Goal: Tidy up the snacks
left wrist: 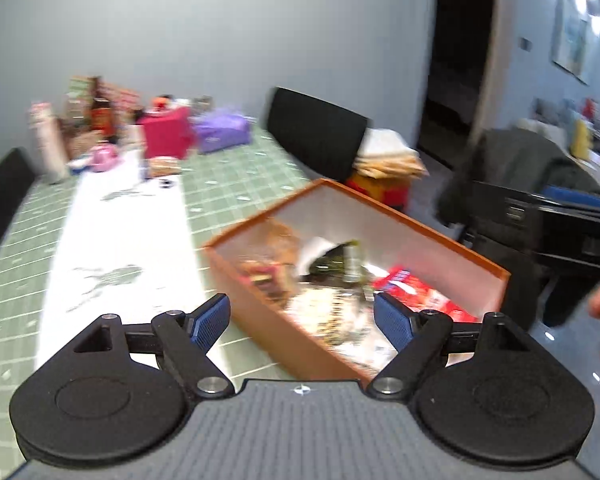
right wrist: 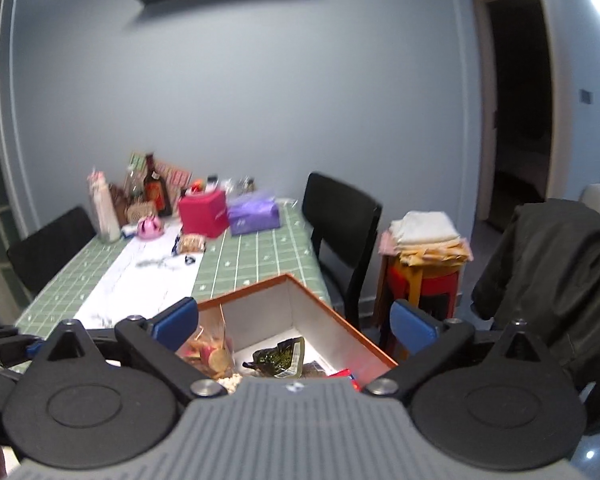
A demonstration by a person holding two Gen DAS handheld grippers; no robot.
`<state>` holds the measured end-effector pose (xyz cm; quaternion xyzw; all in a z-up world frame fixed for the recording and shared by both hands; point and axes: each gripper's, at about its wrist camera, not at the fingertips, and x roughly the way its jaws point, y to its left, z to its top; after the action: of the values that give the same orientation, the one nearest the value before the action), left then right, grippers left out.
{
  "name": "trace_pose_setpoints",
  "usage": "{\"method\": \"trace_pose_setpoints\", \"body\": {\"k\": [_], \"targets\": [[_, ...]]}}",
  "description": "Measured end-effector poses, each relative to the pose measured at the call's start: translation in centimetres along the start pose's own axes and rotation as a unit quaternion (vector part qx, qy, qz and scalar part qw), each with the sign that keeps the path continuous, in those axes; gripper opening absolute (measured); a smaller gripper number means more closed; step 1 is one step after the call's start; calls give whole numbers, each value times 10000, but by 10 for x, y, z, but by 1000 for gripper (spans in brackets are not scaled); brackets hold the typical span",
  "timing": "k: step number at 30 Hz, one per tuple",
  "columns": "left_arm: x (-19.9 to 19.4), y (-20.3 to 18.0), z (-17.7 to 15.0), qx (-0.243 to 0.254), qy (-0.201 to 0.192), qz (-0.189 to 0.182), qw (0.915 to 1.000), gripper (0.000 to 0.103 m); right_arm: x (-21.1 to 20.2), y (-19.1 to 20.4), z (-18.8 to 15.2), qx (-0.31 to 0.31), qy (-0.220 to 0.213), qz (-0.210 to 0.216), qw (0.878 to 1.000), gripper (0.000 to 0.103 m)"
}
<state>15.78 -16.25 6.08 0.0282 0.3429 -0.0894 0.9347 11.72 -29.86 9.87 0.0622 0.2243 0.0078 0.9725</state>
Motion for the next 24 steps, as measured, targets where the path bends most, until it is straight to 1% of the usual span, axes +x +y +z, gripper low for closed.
{"method": "trace_pose_setpoints", "body": {"k": [2,4,8,10,12,15,18,20,24], "targets": [[-1,3,-3,-58,52,-32,10000,96,-7,2,-6,164,21,-24,9999,100],[-1,0,-4,27,123,-38,9999,96,-15,5,-12,233,56,-137,9996,100],[-16,-1,-23,316,-112,-48,9994,96,-28,10,-26,249,164,-573,9979,100],[-20,-4,-29,360,-114,-81,9993,96,-32,12,-35,203,206,-764,9967,100],[-22,-3,-32,258,-89,-77,9996,96,-35,14,-43,160,336,-908,9952,100],[-19,0,-36,67,-52,-91,9999,96,-33,17,-54,161,716,-1117,9910,100],[-12,2,-39,35,162,-19,9999,96,-29,15,-60,227,960,-1162,9883,100],[-8,3,-42,38,289,-49,9996,96,-28,15,-63,215,1061,-1167,9873,100],[-4,-1,-47,216,361,98,9991,96,-23,16,-67,243,1224,-1127,9858,100]]}}
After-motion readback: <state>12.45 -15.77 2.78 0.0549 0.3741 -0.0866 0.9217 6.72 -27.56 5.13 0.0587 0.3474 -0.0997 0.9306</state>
